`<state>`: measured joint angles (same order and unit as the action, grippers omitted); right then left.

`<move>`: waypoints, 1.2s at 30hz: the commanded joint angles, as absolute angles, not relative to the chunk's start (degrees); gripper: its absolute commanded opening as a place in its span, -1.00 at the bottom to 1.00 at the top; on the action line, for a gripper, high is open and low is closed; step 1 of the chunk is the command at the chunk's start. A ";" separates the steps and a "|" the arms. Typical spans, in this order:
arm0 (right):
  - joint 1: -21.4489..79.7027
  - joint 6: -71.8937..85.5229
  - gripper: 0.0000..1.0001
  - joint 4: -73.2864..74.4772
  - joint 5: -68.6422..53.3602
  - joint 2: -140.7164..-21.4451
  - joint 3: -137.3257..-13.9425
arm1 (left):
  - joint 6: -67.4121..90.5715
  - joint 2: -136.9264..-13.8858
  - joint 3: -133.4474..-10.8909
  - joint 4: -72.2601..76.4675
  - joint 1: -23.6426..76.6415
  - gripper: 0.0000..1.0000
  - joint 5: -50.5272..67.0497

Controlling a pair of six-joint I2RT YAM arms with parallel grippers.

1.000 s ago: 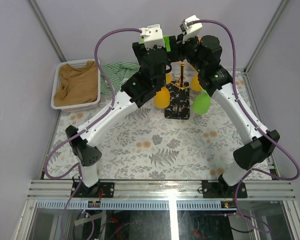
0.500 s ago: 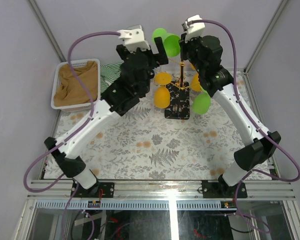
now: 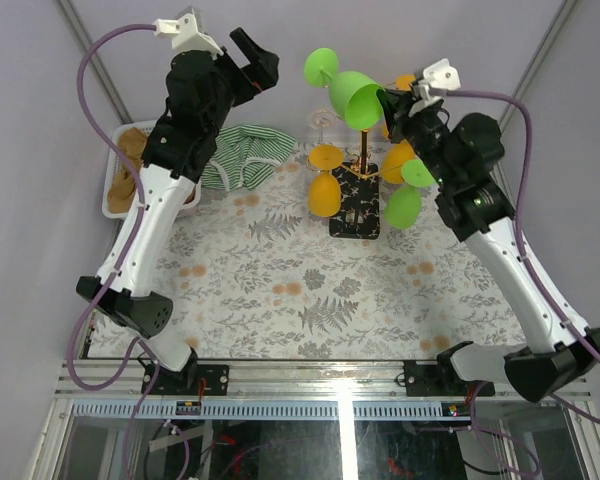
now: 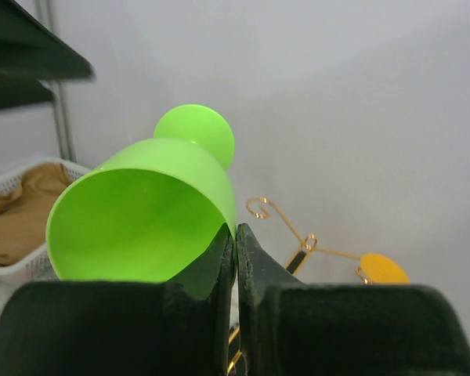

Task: Place the wine glass upside down on the wine glass rack
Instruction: Turn the wine glass upside down at the wine rack.

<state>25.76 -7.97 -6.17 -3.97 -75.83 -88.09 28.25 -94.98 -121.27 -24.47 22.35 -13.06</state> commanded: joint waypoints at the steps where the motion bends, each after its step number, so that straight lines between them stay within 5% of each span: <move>1: 26.21 -8.38 -1.00 -24.08 -10.02 -72.42 -82.44 | 45.47 -94.32 -118.53 -21.46 19.36 0.99 3.87; 10: 30.68 -18.46 -1.00 -34.01 -4.79 -77.23 -80.37 | 69.60 -88.70 -103.65 -3.88 16.04 0.99 12.63; 27: 34.99 -21.23 -1.00 -39.83 -4.39 -81.67 -81.94 | 81.39 -86.70 -93.25 10.17 17.40 0.93 13.35; 36: 36.15 -19.52 -1.00 -36.92 -7.16 -80.98 -82.60 | 83.23 -89.47 -93.30 13.92 17.59 0.54 15.65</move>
<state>35.22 -20.47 -33.74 -5.56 -82.56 -80.09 81.47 -87.81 -93.34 8.01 17.28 13.58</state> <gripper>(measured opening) 0.054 0.816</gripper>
